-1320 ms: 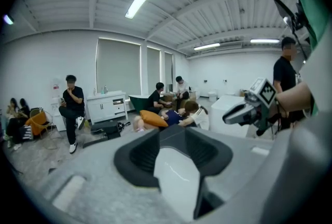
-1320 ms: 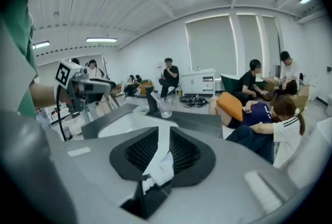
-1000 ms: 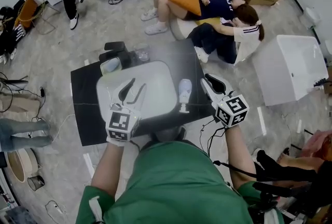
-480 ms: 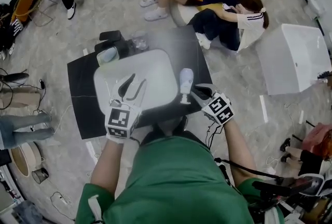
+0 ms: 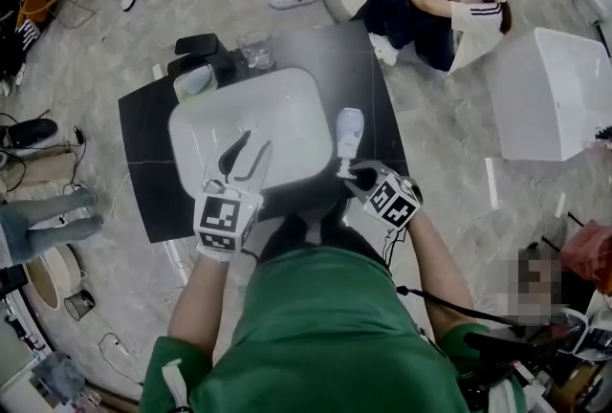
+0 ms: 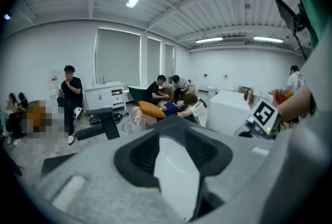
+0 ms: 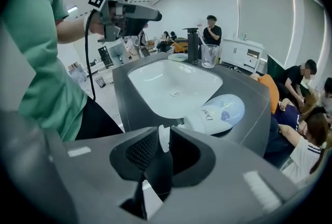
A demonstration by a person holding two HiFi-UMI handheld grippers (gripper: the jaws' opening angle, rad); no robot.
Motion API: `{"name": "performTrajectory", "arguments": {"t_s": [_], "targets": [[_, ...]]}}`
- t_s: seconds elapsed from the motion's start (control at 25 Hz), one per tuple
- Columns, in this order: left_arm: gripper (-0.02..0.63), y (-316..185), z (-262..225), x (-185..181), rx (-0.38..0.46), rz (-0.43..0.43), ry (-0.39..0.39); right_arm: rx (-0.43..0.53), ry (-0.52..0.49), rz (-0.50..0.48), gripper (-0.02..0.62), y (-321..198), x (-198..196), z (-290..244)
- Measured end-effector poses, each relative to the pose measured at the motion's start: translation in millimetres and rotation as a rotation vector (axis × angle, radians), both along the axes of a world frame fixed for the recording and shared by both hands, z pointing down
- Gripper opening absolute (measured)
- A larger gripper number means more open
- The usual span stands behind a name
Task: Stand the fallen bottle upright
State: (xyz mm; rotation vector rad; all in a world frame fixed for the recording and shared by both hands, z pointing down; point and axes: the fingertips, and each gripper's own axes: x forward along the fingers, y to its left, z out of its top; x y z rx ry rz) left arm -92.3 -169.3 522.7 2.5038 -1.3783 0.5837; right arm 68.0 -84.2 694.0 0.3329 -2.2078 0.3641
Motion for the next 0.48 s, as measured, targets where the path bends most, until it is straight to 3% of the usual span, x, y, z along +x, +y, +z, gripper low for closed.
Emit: {"name": "performTrajectory", "arguments": {"t_s": [0.48], "targets": [[0.15,3.6,2.6,-5.4,-0.023,-0.012,0.007,0.016,0.046,-0.022,0.049,5.4,-4.4,12.8]]}}
